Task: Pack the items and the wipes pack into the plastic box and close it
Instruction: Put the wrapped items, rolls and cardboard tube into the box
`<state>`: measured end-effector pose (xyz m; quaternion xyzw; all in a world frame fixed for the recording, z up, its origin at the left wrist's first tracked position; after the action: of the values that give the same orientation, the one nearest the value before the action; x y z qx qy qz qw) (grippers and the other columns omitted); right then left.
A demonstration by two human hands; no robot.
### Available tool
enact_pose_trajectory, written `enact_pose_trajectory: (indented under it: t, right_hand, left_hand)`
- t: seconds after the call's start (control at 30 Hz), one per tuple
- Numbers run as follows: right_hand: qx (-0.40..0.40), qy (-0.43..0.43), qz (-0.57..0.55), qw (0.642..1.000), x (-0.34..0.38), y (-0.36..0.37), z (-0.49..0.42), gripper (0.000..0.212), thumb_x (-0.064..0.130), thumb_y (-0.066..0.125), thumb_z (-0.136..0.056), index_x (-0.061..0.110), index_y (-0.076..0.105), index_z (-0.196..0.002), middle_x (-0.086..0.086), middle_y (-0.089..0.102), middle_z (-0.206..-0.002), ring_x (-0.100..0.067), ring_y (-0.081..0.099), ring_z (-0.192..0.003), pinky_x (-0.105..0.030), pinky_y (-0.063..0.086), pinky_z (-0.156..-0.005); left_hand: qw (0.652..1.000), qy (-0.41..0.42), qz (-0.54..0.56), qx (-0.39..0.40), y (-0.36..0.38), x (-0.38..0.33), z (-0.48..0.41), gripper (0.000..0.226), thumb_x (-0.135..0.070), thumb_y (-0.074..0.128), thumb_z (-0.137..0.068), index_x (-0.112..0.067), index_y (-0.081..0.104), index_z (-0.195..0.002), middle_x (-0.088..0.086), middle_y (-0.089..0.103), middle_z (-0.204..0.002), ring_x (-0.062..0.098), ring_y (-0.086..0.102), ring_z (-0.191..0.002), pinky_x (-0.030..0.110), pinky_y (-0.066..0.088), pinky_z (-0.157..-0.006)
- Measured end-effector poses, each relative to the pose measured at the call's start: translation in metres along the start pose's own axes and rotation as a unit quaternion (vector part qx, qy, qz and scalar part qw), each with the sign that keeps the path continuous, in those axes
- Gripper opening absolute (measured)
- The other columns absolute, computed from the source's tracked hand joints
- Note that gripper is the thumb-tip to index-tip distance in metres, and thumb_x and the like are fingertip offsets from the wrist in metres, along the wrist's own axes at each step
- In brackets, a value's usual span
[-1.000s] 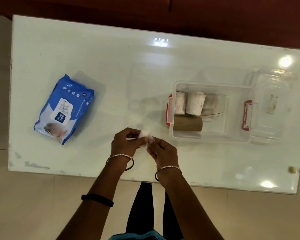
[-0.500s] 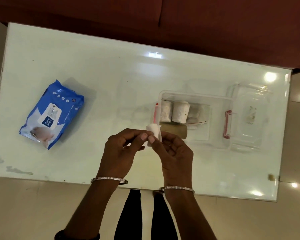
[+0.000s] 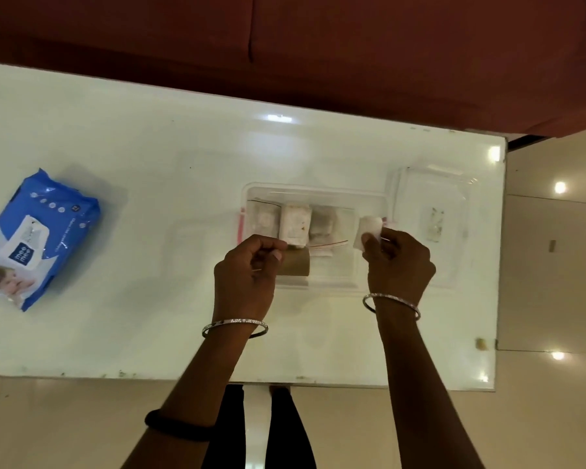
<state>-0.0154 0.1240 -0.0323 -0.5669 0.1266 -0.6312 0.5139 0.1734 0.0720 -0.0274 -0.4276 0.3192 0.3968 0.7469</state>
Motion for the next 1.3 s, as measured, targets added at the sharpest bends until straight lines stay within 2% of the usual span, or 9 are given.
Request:
enact_pose_trajectory:
  t: [0.07,0.13,0.27,0.37,0.57,0.7,0.83,1.0,1.3]
  right_hand:
    - [-0.009,-0.031,0.082,0.996,0.003,0.011,-0.007,0.020,0.030,0.067,-0.086,0.017,0.071,-0.100,-0.004,0.077,-0.096,-0.029,0.069,-0.091,-0.028,0.039,-0.079]
    - [-0.008,-0.064,0.159,0.985,0.007,0.027,-0.011,0.019,0.027,0.060,-0.090,0.014,0.069,-0.101,-0.009,0.074,-0.098,-0.037,0.063,-0.095,-0.031,0.034,-0.073]
    - [0.022,-0.114,0.300,0.947,0.007,0.054,-0.020,0.016,0.014,0.048,-0.097,0.006,0.060,-0.105,-0.013,0.070,-0.098,-0.030,0.065,-0.097,-0.033,0.042,-0.071]
    - [0.060,-0.114,0.317,0.940,0.005,0.062,-0.023,0.013,0.003,0.050,-0.095,0.006,0.057,-0.105,-0.011,0.069,-0.101,-0.027,0.067,-0.097,-0.031,0.040,-0.070]
    - [0.108,-0.088,0.325,0.935,0.003,0.062,-0.028,0.029,-0.007,0.045,-0.089,0.004,0.055,-0.114,-0.013,0.068,-0.106,-0.028,0.065,-0.101,-0.032,0.047,-0.082]
    - [0.105,-0.080,0.307,0.943,0.010,0.056,-0.025,0.029,0.000,0.045,-0.095,0.006,0.051,-0.123,-0.012,0.068,-0.109,-0.029,0.063,-0.105,-0.034,0.045,-0.085]
    - [0.034,-0.070,0.212,0.974,0.022,0.040,-0.020,0.024,0.018,0.052,-0.097,0.014,0.059,-0.120,-0.009,0.068,-0.111,-0.032,0.062,-0.107,-0.036,0.044,-0.081]
    - [0.032,-0.144,0.107,0.983,0.029,0.023,0.009,0.015,0.012,0.058,-0.089,0.018,0.070,-0.097,-0.002,0.075,-0.091,-0.024,0.071,-0.085,-0.027,0.046,-0.074]
    - [0.131,-0.256,0.015,0.958,0.076,0.088,0.099,0.015,0.006,0.066,-0.081,0.019,0.072,-0.087,0.005,0.075,-0.079,-0.011,0.069,-0.069,-0.016,0.048,-0.067]
  left_hand:
    - [0.999,0.012,-0.038,-0.012,0.007,0.001,-0.003,0.015,-0.009,0.062,-0.087,-0.019,0.073,-0.090,-0.006,0.074,-0.084,0.004,0.068,-0.078,0.004,0.047,-0.069]
    - [0.998,0.017,-0.062,-0.016,0.013,0.002,-0.006,0.014,-0.008,0.062,-0.087,-0.019,0.072,-0.090,-0.007,0.073,-0.084,-0.001,0.065,-0.077,0.000,0.044,-0.067]
    - [0.996,0.018,-0.085,-0.015,0.022,0.004,-0.010,0.015,-0.009,0.062,-0.087,-0.019,0.072,-0.090,-0.010,0.071,-0.085,0.001,0.064,-0.077,-0.003,0.043,-0.067]
    - [0.995,0.021,-0.093,-0.013,0.024,0.005,-0.013,0.016,-0.008,0.062,-0.087,-0.020,0.072,-0.090,-0.012,0.070,-0.085,0.000,0.064,-0.078,-0.003,0.043,-0.068]
    - [0.996,0.019,-0.087,-0.025,0.024,0.006,-0.015,0.016,-0.007,0.062,-0.087,-0.020,0.071,-0.090,-0.011,0.069,-0.084,-0.004,0.062,-0.077,-0.004,0.041,-0.067]
    - [0.997,0.017,-0.067,-0.019,0.019,0.003,-0.013,0.015,-0.008,0.061,-0.088,-0.019,0.071,-0.091,-0.011,0.070,-0.086,-0.002,0.064,-0.079,0.000,0.044,-0.068]
    - [0.999,0.011,-0.030,-0.031,0.004,0.000,-0.011,0.015,-0.009,0.061,-0.088,-0.021,0.071,-0.090,-0.011,0.072,-0.084,0.006,0.069,-0.079,0.006,0.048,-0.068]
    - [0.996,-0.020,0.035,-0.081,-0.028,0.003,-0.003,0.015,-0.008,0.060,-0.089,-0.017,0.071,-0.091,-0.001,0.073,-0.079,0.017,0.073,-0.074,0.040,0.061,-0.073]
    - [0.972,-0.081,0.134,-0.176,-0.108,0.044,0.001,0.015,-0.004,0.059,-0.089,-0.013,0.071,-0.091,0.007,0.070,-0.079,0.022,0.072,-0.072,0.031,0.061,-0.070]
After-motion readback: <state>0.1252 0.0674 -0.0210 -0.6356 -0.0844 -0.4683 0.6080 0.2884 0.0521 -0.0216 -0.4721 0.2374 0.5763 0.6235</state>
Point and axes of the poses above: each hand's wrist, its own z-axis away from the middle knuckle, its own y-axis out of the palm, x = y × z, the point moved 1 cm from there along -z, towards the middle knuckle
